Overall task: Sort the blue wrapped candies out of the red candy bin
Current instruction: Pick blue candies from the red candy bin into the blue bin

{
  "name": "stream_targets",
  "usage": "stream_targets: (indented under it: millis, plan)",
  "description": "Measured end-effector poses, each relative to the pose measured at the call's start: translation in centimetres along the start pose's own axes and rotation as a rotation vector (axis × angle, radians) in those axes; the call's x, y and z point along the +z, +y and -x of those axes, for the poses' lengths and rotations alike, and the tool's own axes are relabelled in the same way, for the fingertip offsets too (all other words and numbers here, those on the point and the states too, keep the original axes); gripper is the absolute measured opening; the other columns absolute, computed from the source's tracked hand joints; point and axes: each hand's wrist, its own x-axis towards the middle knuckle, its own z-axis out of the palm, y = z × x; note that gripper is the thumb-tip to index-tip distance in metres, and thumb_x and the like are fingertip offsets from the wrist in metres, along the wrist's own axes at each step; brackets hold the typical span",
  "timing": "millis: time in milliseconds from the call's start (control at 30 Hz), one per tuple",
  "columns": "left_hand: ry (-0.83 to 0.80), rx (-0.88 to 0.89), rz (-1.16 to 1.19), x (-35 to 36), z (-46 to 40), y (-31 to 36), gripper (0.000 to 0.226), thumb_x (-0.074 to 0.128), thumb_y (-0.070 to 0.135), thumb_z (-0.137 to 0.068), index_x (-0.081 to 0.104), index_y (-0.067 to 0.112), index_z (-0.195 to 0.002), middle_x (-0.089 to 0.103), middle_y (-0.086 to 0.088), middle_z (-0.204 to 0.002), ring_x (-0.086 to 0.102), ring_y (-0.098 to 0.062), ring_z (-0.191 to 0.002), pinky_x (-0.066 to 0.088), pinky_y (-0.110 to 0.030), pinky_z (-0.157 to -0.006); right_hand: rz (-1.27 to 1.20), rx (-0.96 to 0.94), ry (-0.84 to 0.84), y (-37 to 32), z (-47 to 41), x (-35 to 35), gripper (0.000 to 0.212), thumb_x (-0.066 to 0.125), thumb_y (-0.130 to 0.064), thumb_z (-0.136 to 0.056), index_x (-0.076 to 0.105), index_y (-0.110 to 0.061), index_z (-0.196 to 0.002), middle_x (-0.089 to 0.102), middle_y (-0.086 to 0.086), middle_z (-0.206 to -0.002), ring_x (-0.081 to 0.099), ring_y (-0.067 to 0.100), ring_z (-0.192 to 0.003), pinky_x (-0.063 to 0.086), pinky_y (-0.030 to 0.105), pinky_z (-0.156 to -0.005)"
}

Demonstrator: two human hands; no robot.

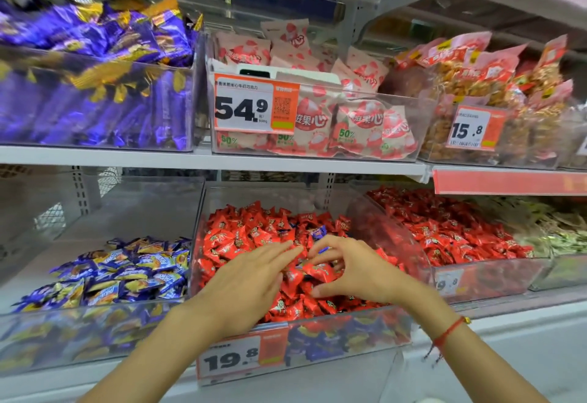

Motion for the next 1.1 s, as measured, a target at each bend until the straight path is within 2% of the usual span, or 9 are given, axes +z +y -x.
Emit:
stream_targets:
  millis: [133, 233, 333, 467, 567, 633, 767, 967, 1100]
  plan:
    - [0.021, -0.064, 0.11, -0.4, -0.1, 1.0, 0.045, 0.028, 0.028, -0.104, 0.029, 0.035, -0.149, 0.035, 0.017, -0.151, 0.03, -0.002, -0.137, 0.023, -0.019, -0.108, 0.02, -0.082, -0.058, -0.6, 0.3, 1.3, 0.046, 0.086, -0.029, -0.068, 0.062, -0.029, -0.107, 0.06, -0.018, -0.116, 0.052, -0.01, -0.109, 0.039, 0.006, -0.09]
    - [0.062, -0.077, 0.041, -0.5, 0.1, 0.9, 0.034, 0.033, 0.04, -0.102, 0.053, 0.038, -0.13, 0.056, 0.019, -0.129, 0.045, -0.003, -0.121, 0.037, -0.025, -0.096, 0.036, -0.064, -0.057, -0.8, 0.8, 0.3, 0.02, 0.078, -0.039, -0.076, 0.074, -0.031, -0.093, 0.062, -0.015, -0.119, 0.049, -0.017, -0.11, 0.035, 0.002, -0.09]
    - [0.074, -0.125, -0.023, -0.6, 0.0, 0.8, 0.036, 0.042, 0.059, -0.094, 0.058, 0.039, -0.12, 0.061, 0.02, -0.114, 0.05, -0.002, -0.109, 0.038, -0.022, -0.082, 0.065, -0.023, 0.09, -0.1, 0.9, -0.1, 0.021, 0.066, -0.043, -0.086, 0.073, -0.029, -0.073, 0.071, -0.014, -0.092, 0.06, -0.011, -0.088, 0.043, 0.011, -0.081]
    - [0.023, -0.178, 0.001, -1.4, -0.2, 1.3, 0.027, 0.054, 0.053, -0.091, 0.056, 0.039, -0.114, 0.061, 0.015, -0.107, 0.05, -0.007, -0.105, 0.043, -0.027, -0.078, 0.179, 0.074, 0.229, 0.3, -0.7, -0.3, 0.011, 0.06, -0.032, -0.092, 0.069, -0.028, -0.097, 0.069, -0.012, -0.097, 0.06, 0.004, -0.084, 0.051, 0.031, -0.083]
    - [-0.009, -0.185, -0.007, -1.6, -0.2, 1.5, 0.021, 0.058, 0.048, -0.09, 0.054, 0.039, -0.109, 0.061, 0.013, -0.099, 0.051, -0.008, -0.098, 0.039, -0.027, -0.069, 0.238, 0.125, 0.073, -0.1, -2.5, 0.1, 0.028, 0.056, -0.026, -0.095, 0.063, -0.022, -0.122, 0.063, -0.001, -0.123, 0.056, 0.013, -0.095, 0.046, 0.031, -0.091]
    - [0.008, -0.193, 0.03, -1.6, -0.3, 1.4, 0.028, 0.062, 0.047, -0.087, 0.054, 0.04, -0.113, 0.061, 0.017, -0.103, 0.052, -0.005, -0.098, 0.038, -0.023, -0.071, 0.303, 0.128, -0.036, -0.1, -3.1, 1.0, 0.035, 0.057, -0.022, -0.095, 0.059, -0.016, -0.13, 0.06, 0.004, -0.13, 0.057, 0.017, -0.106, 0.044, 0.029, -0.094]
    - [0.048, -0.218, 0.094, -1.4, -0.2, 0.9, 0.063, 0.068, 0.046, -0.085, 0.04, 0.038, -0.141, 0.053, 0.015, -0.118, 0.045, -0.008, -0.113, 0.041, -0.025, -0.091, 0.343, 0.121, 0.102, -0.1, -2.9, 1.0, 0.011, 0.069, -0.029, -0.085, 0.075, -0.027, -0.095, 0.071, -0.008, -0.095, 0.062, 0.012, -0.089, 0.05, 0.03, -0.08]
    - [0.179, -0.228, 0.081, -1.6, 0.0, 0.5, 0.029, 0.062, 0.051, -0.088, 0.064, 0.035, -0.113, 0.052, 0.02, -0.092, 0.042, -0.003, -0.09, 0.035, -0.023, -0.072, -0.073, 0.106, 0.161, 0.0, -2.6, -1.0, 0.015, 0.067, -0.023, -0.09, 0.075, -0.013, -0.097, 0.066, -0.005, -0.098, 0.062, 0.009, -0.087, 0.049, 0.028, -0.081]
    - [0.293, -0.354, 0.475, -1.9, -0.5, 0.5, 0.006, 0.053, 0.04, -0.096, 0.052, 0.035, -0.099, 0.066, 0.005, -0.09, 0.061, -0.02, -0.077, 0.05, -0.035, -0.07, -0.456, 0.112, 0.14, -1.8, -2.3, -1.4, 0.015, 0.066, -0.024, -0.089, 0.074, -0.017, -0.099, 0.072, -0.004, -0.094, 0.066, 0.006, -0.089, 0.052, 0.021, -0.081]
